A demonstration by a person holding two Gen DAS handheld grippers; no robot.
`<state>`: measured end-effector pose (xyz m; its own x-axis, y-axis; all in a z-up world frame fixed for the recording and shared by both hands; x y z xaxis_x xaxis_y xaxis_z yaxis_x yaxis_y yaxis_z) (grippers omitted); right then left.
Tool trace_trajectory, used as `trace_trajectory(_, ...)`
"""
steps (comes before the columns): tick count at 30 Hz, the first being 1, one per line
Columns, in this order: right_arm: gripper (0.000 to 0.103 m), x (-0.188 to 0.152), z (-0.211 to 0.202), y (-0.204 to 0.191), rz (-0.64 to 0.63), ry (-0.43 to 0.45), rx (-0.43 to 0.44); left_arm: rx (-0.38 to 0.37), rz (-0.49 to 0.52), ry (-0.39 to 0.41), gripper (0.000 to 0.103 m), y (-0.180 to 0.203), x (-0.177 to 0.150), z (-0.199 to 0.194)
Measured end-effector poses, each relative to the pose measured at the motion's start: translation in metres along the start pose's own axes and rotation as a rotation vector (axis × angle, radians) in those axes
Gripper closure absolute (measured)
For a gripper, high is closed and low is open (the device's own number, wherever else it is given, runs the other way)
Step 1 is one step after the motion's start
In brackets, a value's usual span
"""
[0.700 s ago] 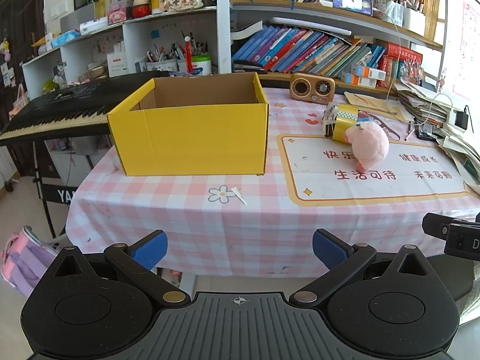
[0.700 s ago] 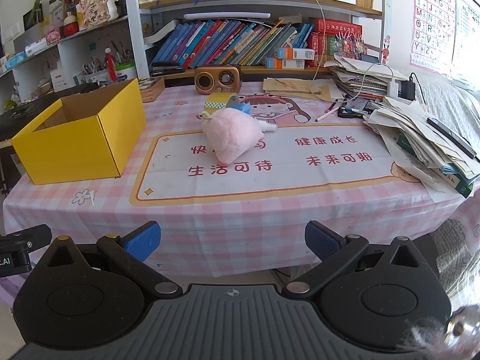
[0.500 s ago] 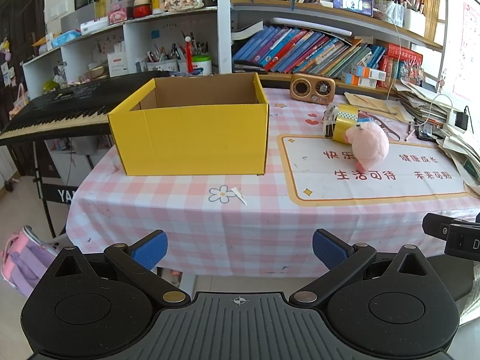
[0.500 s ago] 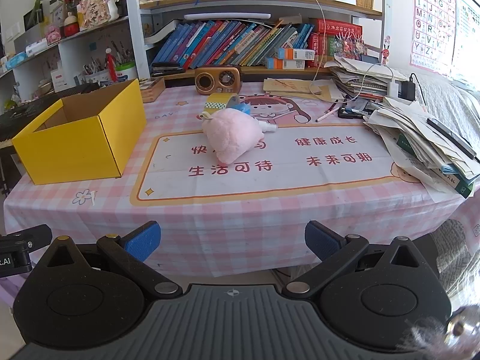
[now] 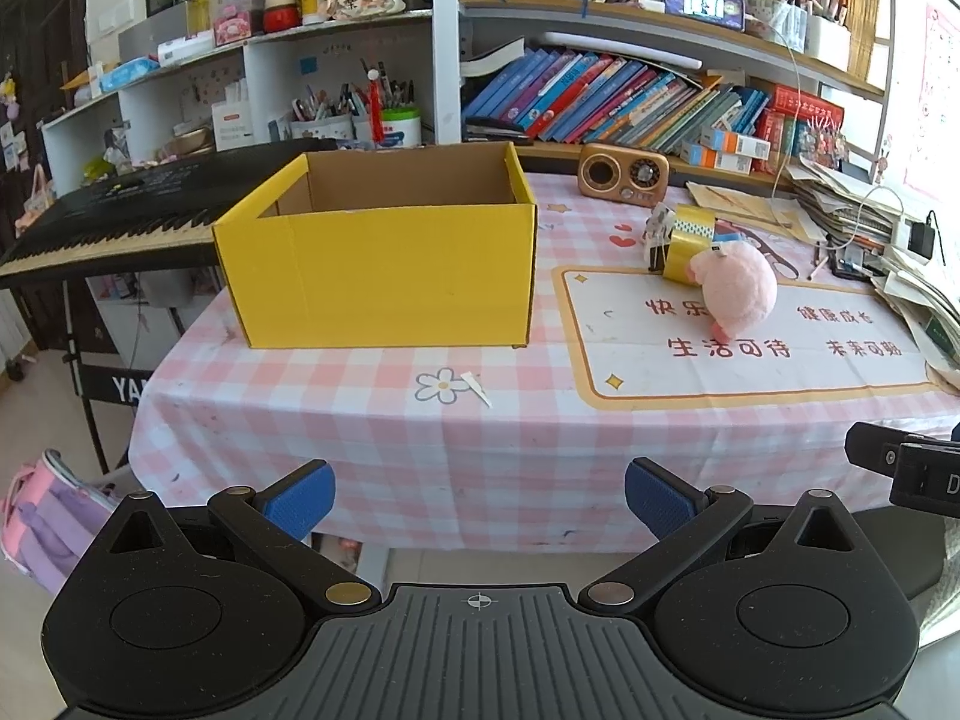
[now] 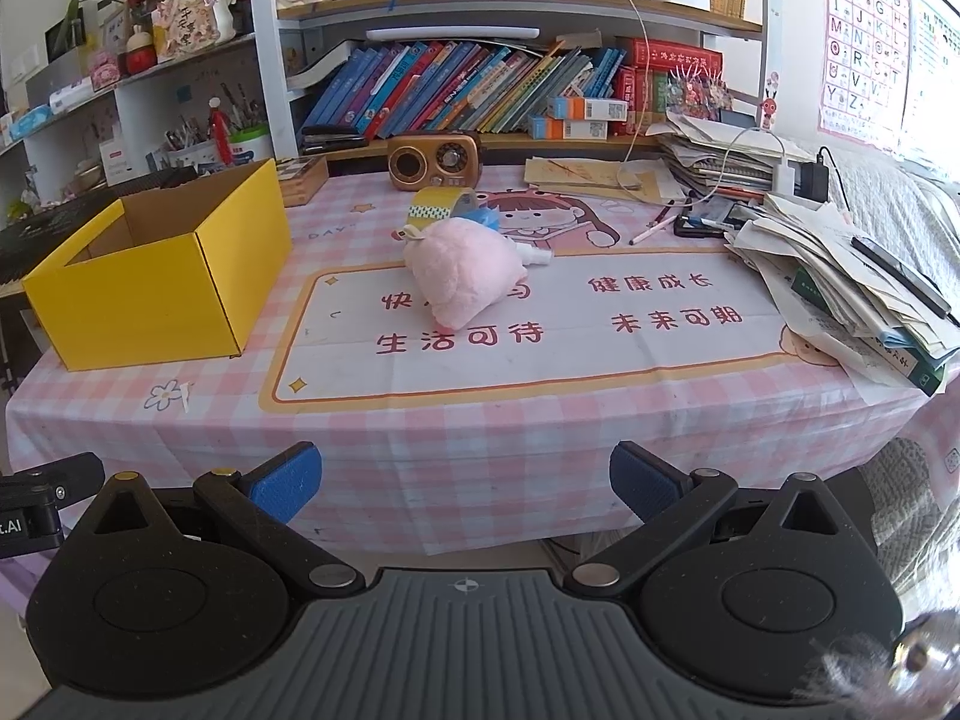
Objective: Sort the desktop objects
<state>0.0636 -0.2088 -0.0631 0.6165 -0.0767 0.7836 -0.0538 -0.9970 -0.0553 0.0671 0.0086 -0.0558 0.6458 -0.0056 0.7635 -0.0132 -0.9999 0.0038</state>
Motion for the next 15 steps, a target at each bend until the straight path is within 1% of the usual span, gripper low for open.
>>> trace_trajectory(15, 0.0, 0.0016, -0.0029, -0.0024, -0.009, 0.005, 0.002, -0.013, -0.011, 0.0, 0.0, -0.0013, 0.0016, 0.0001)
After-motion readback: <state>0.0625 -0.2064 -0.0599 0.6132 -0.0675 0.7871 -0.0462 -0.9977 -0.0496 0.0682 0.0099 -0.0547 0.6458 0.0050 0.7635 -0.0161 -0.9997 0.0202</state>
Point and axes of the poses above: each gripper's, at about its wrist camera, not at the fingertips, and z roughly the way its jaws point, y to its right, x to its top, the point moved 8 cm from there along z, roughly the way its jaws point, and after that the axes turned 1 degree about -x, right-handed, at the moved point
